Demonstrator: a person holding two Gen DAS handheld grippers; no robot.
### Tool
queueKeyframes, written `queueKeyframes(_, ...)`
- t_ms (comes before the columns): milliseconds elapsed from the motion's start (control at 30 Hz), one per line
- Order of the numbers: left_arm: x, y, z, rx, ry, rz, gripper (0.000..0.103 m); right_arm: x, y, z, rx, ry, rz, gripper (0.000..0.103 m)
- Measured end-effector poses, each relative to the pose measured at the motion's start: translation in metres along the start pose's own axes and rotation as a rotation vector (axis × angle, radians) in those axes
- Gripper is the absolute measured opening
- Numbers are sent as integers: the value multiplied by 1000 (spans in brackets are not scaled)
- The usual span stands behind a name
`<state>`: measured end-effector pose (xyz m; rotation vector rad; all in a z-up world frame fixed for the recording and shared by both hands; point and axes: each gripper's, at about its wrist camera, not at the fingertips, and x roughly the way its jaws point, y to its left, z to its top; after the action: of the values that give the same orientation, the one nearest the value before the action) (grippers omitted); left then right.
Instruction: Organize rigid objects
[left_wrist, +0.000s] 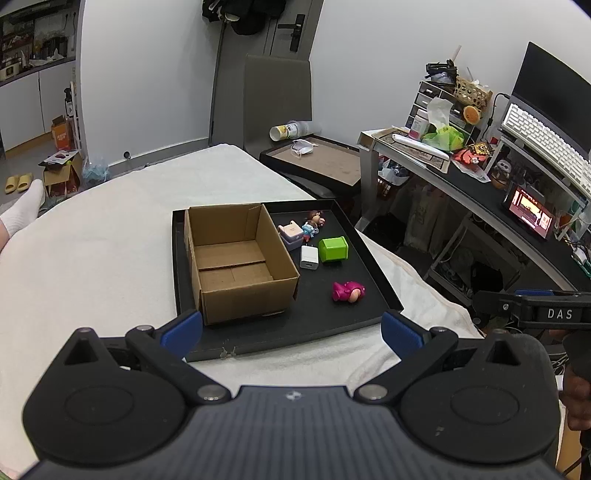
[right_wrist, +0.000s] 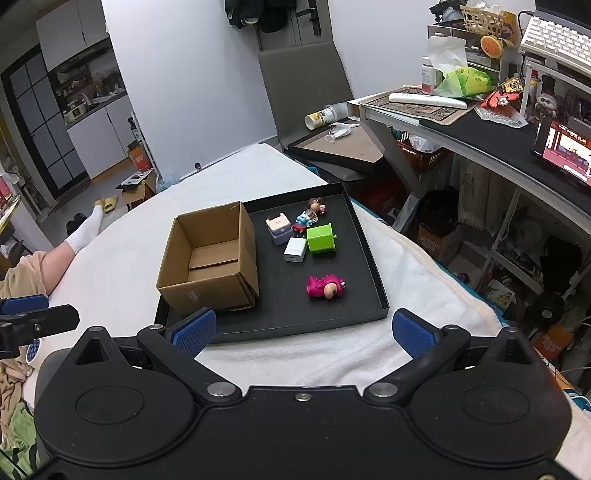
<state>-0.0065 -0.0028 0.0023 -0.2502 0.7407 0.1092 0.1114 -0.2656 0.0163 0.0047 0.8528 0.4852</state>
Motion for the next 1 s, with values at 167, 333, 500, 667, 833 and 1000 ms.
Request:
queueKeyframes(167,9,6,7,-13,13,4,102,8,0,1,-5,7,2,103)
queueKeyframes(333,23,14,15,-30,27,11,102,23,-2,4,0,20,2,103)
queueKeyframes(500,38,22,22,-49,36,31,102,40,-5,9,4,27,15,103)
queueKeyframes(667,56,30,28,-60,38,50,102,58,-9,16,9,34,22,103)
queueKeyframes(833,75,40,33,-82,64,53,100,77,-15,23,28,47,31,103)
queueKeyframes(1000,90,52,39,-102,63,73,99,97,-22,30,63,73,25,103)
